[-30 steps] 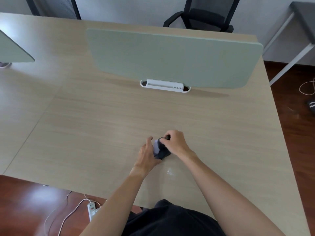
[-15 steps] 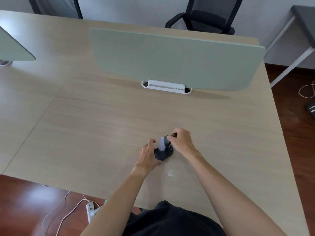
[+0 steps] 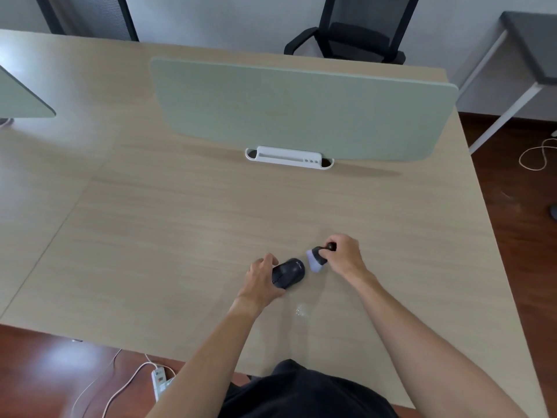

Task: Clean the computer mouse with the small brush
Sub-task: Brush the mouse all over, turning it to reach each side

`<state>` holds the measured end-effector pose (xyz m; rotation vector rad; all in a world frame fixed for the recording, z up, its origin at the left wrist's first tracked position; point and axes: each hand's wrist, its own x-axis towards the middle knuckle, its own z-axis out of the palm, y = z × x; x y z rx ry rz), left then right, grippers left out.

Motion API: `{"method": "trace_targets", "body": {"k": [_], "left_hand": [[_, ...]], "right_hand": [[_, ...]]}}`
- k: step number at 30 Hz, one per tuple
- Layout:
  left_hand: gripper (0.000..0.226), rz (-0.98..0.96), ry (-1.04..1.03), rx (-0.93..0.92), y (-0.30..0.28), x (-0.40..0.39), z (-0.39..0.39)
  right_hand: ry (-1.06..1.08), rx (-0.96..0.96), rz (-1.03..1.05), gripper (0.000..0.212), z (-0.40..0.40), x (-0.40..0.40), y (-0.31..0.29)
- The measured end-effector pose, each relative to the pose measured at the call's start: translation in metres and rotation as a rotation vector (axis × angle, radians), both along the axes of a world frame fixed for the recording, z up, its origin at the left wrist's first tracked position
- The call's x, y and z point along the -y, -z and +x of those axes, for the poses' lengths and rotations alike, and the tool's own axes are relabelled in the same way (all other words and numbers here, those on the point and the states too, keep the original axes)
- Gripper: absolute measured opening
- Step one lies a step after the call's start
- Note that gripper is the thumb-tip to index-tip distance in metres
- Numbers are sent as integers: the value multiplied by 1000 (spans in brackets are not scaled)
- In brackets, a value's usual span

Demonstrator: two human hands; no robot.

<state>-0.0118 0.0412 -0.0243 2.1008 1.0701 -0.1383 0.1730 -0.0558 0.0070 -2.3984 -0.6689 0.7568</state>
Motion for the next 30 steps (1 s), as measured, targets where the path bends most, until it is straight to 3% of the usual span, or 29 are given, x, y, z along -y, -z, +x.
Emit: {"method": "trace_targets", "body": {"k": [5, 8, 14, 16, 21, 27, 30], "left_hand": [[50, 20, -2, 7, -4, -1, 3], [46, 24, 6, -13, -7, 0, 4], [54, 4, 8, -65, -11, -1, 6], [54, 0, 9, -72, -12, -1, 6], [46, 36, -9, -30, -13, 0, 8], [53, 34, 38, -114, -18, 0, 10], [53, 32, 43, -128, -18, 0, 10]], "right_hand": [[-246, -200, 17, 10, -36, -7, -7], [-334, -185, 19, 12, -42, -8, -2], [-75, 18, 59, 7, -12, 11, 5], [-9, -5, 113, 6, -13, 14, 2], [-137, -205, 67, 12, -39, 4, 0], [38, 28, 151, 4, -29, -4, 3], [48, -32, 152, 10, -27, -12, -8]]}}
